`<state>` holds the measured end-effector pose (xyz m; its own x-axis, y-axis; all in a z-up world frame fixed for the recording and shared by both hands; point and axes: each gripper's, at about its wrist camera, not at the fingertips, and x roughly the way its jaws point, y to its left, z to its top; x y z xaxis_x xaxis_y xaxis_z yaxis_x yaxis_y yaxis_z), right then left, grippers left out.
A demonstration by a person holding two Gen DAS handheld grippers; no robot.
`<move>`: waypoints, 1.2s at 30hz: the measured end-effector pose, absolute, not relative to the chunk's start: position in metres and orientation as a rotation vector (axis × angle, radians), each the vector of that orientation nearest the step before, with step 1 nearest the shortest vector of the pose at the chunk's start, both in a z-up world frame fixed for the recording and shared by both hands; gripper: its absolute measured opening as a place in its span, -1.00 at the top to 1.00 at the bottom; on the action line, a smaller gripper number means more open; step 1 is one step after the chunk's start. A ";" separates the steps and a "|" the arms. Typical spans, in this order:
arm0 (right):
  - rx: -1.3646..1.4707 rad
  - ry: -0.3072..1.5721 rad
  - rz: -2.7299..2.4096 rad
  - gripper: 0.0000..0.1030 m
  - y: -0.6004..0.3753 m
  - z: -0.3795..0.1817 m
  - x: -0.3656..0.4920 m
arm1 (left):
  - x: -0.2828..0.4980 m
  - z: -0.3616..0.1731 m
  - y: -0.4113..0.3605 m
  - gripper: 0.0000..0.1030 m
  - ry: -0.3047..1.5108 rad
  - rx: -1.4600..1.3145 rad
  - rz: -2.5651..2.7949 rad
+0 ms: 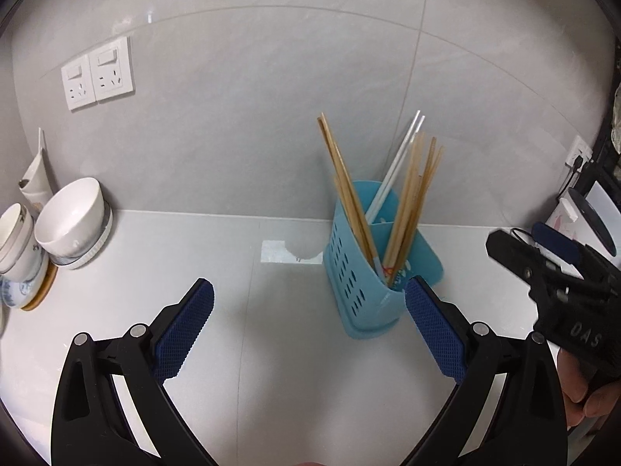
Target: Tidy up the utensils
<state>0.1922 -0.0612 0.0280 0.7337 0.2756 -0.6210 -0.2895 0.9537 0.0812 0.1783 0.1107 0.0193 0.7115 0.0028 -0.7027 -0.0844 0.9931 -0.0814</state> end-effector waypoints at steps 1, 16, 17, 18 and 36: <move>-0.029 0.690 0.305 -0.82 -0.065 0.029 0.185 | 0.174 0.022 0.109 -0.88 0.778 -0.112 0.049; -0.038 0.770 0.287 -0.85 -0.088 0.024 0.146 | 0.136 0.022 0.087 -0.88 0.810 -0.106 0.063; -0.038 0.771 0.289 -0.85 -0.088 0.024 0.146 | 0.135 0.022 0.087 -0.88 0.809 -0.103 0.062; -0.039 0.771 0.288 -0.85 -0.088 0.024 0.146 | 0.135 0.022 0.087 -0.88 0.810 -0.103 0.061; -0.026 0.802 0.278 -0.85 -0.088 0.020 0.153 | 0.141 0.018 0.088 -0.88 0.823 -0.105 0.052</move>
<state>0.1532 -0.0876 0.0201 0.6606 0.2363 -0.7126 -0.2560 0.9632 0.0821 0.1414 0.0884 0.0182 0.6791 0.0054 -0.7340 -0.0871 0.9935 -0.0732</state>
